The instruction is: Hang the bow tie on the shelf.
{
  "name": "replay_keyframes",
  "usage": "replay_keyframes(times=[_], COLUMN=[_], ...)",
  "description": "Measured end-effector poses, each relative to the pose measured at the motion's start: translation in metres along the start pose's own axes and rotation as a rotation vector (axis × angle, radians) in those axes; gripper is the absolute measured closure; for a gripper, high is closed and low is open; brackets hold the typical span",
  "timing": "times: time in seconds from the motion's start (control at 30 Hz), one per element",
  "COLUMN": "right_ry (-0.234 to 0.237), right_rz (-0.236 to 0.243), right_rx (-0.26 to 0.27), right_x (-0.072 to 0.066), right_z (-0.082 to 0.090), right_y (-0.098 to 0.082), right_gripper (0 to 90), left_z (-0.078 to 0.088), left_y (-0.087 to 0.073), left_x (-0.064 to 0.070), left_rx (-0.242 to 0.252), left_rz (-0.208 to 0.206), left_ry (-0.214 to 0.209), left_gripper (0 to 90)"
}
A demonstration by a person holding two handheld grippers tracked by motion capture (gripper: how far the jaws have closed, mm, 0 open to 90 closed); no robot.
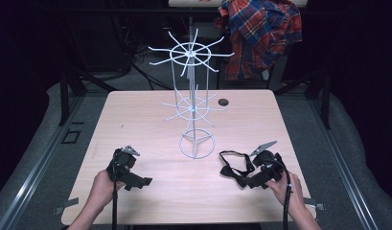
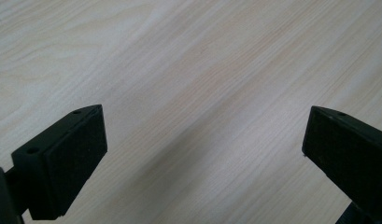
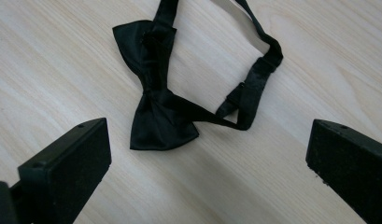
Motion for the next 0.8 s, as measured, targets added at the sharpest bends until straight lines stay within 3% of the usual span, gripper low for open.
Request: replay_keyframes(times=[0.07, 0.27, 0.33, 0.57, 0.7, 0.8], right_ry=[0.001, -0.014, -0.035, -0.037, -0.03, -0.033], right_rz=[0.031, 0.073, 0.087, 0.132, 0.141, 0.17], right_rx=[-0.026, -0.036, -0.037, -0.041, -0.039, -0.068], right_x=[-0.004, -0.012, -0.016, -0.025, -0.028, -0.03], right_z=[-0.003, -0.01, -0.014, -0.022, -0.027, -0.032], right_y=[0.003, 0.009, 0.012, 0.018, 0.019, 0.02], right_gripper=[0.0, 0.0, 10.7, 17.2, 26.9, 33.5], left_z=[0.0, 0.0, -0.001, -0.002, -0.002, -0.002], left_y=[0.0, 0.0, 0.0, 0.0, 0.0, 0.0], left_x=[0.0, 0.0, 0.0, 0.0, 0.0, 0.0], left_rx=[-0.001, -0.004, -0.003, -0.009, -0.009, -0.01], left_rz=[-0.002, -0.004, -0.005, 0.0, 0.002, 0.001], left_ry=[0.0, -0.002, -0.001, -0.001, -0.001, 0.001], left_gripper=[0.1, 0.2, 0.1, 0.1, 0.2, 0.1])
Point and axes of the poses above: each handheld gripper's, and its own axes: z roughly backward along the jaws, y roughly out of its top, x roughly to its right, the point moved 5 cm from there along -z, roughly forward along the jaws, and after that the axes turned 8 degrees about x, right-handed, at the moved point
